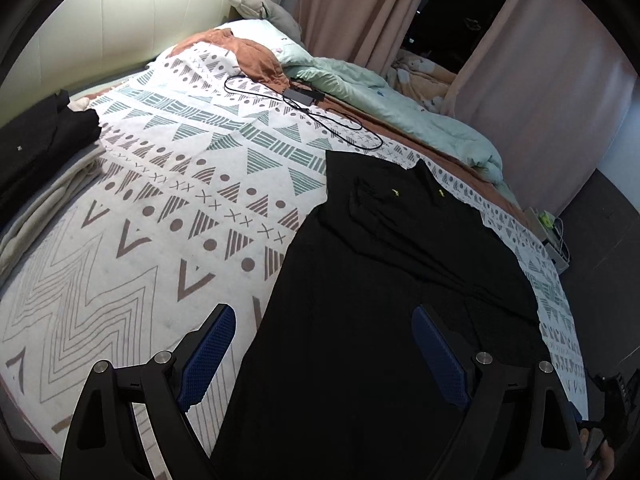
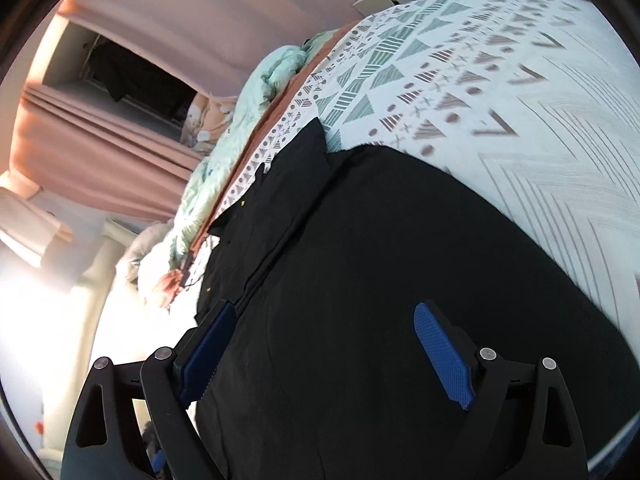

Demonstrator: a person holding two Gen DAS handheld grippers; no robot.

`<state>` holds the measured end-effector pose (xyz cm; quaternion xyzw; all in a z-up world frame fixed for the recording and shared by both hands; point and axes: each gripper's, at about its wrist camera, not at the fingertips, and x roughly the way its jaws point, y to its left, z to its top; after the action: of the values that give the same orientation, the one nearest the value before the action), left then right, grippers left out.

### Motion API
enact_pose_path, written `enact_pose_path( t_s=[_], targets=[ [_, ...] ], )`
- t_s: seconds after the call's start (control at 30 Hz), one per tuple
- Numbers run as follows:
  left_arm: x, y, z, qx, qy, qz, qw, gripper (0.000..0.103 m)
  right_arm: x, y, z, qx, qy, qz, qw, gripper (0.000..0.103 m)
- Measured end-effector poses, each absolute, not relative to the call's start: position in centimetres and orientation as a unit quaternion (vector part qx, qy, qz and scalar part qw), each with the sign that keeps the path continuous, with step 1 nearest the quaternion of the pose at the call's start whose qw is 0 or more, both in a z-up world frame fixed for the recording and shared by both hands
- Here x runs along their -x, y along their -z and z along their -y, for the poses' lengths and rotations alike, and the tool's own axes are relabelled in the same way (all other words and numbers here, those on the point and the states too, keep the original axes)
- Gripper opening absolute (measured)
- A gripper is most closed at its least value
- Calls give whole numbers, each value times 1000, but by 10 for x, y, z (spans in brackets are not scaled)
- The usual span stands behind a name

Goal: Fold large clothes

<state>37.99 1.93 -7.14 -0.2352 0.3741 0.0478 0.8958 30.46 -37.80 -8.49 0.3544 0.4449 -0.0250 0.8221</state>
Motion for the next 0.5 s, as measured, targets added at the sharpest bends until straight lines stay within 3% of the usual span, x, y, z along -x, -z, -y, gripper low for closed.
enact_pose_path(
  t_s=[0.5],
  targets=[
    [-291, 72, -6, 265, -12, -358, 895, 90, -198, 75, 410, -408, 9, -426, 807, 92]
  ],
)
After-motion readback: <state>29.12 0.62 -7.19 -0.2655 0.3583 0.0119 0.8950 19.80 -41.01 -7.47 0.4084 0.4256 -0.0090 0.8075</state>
